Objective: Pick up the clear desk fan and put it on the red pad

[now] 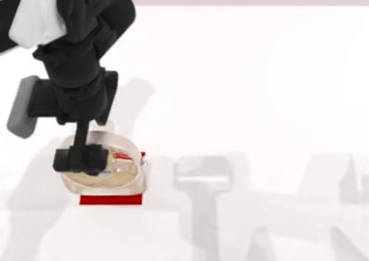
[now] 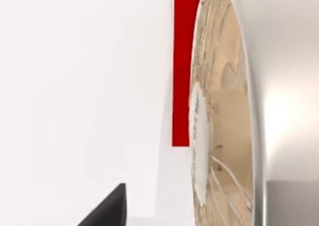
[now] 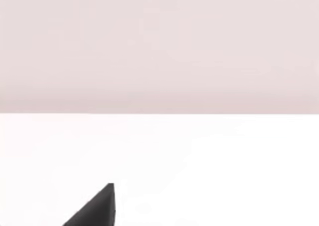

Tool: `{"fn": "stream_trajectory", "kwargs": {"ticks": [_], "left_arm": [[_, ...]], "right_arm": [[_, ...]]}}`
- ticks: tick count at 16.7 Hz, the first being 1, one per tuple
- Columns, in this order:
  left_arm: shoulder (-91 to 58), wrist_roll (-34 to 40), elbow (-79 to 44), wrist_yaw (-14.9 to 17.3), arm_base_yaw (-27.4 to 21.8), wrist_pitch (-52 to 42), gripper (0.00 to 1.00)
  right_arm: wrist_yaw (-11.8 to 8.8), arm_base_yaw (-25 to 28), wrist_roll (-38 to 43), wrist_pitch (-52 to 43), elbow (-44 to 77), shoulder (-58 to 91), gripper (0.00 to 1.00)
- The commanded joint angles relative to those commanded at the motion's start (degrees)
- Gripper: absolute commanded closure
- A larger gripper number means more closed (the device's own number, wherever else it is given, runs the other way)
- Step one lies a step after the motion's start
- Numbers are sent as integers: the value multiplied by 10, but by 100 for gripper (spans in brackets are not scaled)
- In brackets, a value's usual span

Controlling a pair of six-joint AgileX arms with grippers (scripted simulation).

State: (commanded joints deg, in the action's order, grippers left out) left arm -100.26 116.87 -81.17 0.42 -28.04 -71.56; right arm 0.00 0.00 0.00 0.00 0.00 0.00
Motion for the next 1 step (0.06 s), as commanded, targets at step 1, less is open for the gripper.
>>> {"fn": "stream_trajectory", "kwargs": {"ticks": [1], "left_arm": [[0, 0, 0, 0, 0, 0, 0]], "right_arm": [[0, 0, 0, 0, 0, 0, 0]]}}
